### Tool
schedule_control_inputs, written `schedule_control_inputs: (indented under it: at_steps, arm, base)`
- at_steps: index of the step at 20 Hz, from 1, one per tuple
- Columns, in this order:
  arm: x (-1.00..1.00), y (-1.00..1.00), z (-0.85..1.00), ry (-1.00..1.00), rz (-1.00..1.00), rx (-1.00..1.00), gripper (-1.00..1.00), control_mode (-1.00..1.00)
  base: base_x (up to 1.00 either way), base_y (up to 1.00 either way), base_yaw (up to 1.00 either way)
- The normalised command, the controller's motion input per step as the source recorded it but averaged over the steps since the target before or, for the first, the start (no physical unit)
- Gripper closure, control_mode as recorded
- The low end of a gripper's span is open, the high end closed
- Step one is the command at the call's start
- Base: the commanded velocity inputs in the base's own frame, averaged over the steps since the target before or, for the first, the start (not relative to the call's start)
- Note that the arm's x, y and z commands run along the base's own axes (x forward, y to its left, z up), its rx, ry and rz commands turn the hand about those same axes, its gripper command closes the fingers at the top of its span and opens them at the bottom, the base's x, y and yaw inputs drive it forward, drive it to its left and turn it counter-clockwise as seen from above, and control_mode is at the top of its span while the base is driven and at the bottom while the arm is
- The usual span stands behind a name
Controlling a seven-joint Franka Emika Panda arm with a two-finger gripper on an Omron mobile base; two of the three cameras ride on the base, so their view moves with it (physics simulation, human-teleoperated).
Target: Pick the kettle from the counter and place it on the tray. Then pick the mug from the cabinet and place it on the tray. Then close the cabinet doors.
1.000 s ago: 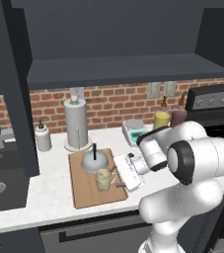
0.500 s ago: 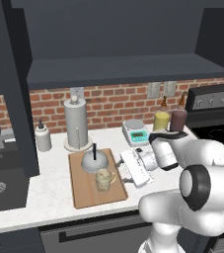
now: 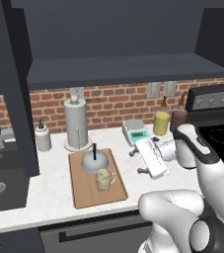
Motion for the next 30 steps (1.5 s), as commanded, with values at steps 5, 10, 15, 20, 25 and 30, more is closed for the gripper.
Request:
schedule_control_inputs:
  at_steps: [5, 10, 15, 20, 25, 30]
  arm:
    - [-0.39, -0.43, 0.72, 0.0, -0.11, 0.0, -1.0, -1.0]
    - [-0.37, -0.47, 0.63, 0.03, -0.19, 0.02, -1.0, -1.0]
    - [-0.28, -0.47, 0.25, 0.0, -0.15, 0.02, -1.0, -1.0]
    - [-0.27, -0.57, 0.01, -0.12, -0.08, 0.09, -1.0, -1.0]
    - [-0.07, -0.63, 0.37, -0.06, -0.12, 0.11, -1.0, -1.0]
    - [0.0, -0.66, 0.49, 0.0, -0.09, 0.09, -1.0, -1.0]
  base:
    - [0.0, 0.0, 0.0]
    - [0.0, 0.0, 0.0]
    - [0.0, 0.0, 0.0]
    - [0.0, 0.0, 0.0]
    - [0.0, 0.0, 0.0]
    - [0.0, 0.0, 0.0]
